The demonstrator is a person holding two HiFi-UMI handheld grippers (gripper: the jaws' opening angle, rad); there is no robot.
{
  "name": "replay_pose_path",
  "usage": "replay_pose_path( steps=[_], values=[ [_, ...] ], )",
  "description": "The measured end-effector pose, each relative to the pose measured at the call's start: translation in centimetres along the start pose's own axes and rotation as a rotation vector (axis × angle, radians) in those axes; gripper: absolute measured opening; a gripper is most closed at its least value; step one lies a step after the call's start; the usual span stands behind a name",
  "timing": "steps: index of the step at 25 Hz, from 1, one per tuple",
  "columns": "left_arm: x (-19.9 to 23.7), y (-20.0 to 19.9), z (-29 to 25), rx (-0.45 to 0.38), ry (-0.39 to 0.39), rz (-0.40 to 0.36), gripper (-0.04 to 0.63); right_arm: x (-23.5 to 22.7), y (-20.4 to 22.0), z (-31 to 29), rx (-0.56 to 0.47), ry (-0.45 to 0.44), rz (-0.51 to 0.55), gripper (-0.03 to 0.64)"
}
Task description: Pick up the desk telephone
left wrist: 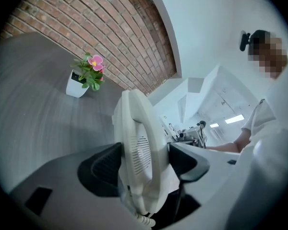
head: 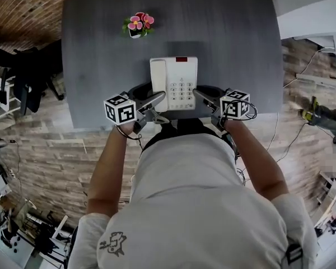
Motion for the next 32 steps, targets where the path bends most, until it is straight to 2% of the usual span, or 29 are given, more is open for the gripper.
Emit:
replay_pose_path(
  steps=[5, 19, 26, 32],
  values=[
    [-0.7, -1.3, 0.7, -0.022, 0.018, -0.002, 0.325, 1.3, -1.1, 0.3, -0.040, 0.003, 0.014, 0.067],
    [-1.7, -2.8, 1.9, 0.004, 0.078, -0.032, 0.325, 4.2, -1.5, 0.7, -0.102, 0.065, 0.017, 0.066],
    [-3.6, 0.6, 5.3, 0.008, 0.107, -0.061, 0.324, 8.1, 3.0, 1.3, -0.133, 0.097, 0.039, 0.066],
    [-5.5, 1.9, 5.1, -0.002, 0.106, -0.067, 0.324, 8.6, 4.4, 3.2, -0.129, 0.089, 0.034, 0.066]
  ],
)
Point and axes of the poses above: the fingertips, and each gripper's own axes: z backward along the fingers, x to its left, y out of its underside, the point moved 5 cm from there along z, backward along the fingers, and after that the axes turned 13 degrees about -y, right-handed, at the moved point
